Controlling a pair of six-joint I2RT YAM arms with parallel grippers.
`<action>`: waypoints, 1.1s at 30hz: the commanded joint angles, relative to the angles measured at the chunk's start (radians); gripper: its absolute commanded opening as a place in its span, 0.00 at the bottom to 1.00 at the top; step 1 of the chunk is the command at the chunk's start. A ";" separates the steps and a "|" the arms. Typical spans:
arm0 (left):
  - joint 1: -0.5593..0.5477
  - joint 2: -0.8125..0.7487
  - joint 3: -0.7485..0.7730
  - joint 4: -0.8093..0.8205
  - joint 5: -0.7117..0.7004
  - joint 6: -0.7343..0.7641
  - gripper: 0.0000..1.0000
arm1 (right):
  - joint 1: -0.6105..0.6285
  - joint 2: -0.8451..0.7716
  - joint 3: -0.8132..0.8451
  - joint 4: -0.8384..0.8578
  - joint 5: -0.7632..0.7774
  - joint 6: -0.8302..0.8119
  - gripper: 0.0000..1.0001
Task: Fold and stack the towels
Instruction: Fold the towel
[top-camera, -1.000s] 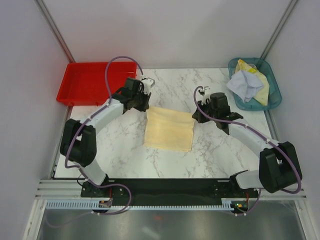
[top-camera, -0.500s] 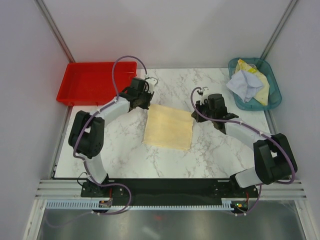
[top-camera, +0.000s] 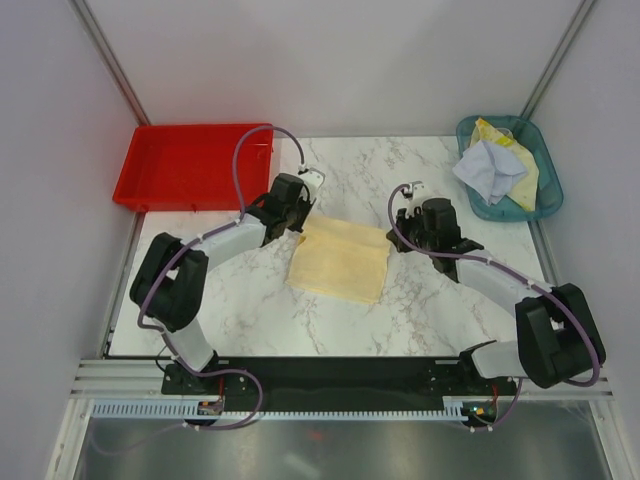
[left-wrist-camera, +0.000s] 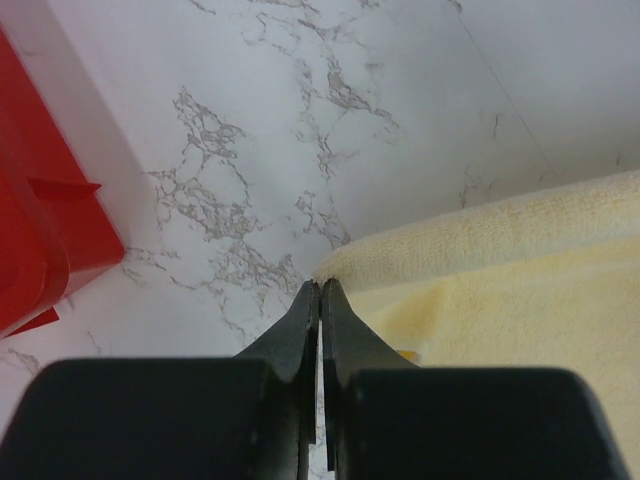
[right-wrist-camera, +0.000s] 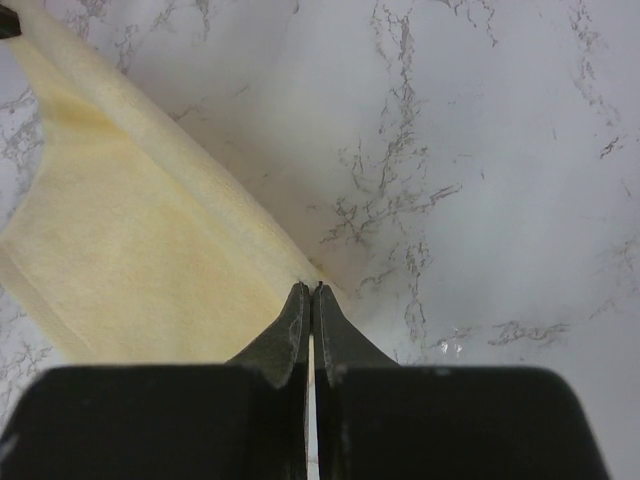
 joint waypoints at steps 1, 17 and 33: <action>-0.015 -0.072 -0.041 0.088 -0.123 0.023 0.02 | -0.004 -0.064 -0.019 0.036 0.000 0.020 0.00; -0.007 0.166 0.212 -0.039 -0.050 0.009 0.09 | -0.002 -0.009 -0.013 0.077 -0.003 0.079 0.00; 0.005 0.198 0.260 -0.042 -0.048 0.024 0.44 | -0.002 0.017 -0.023 0.087 0.026 0.071 0.00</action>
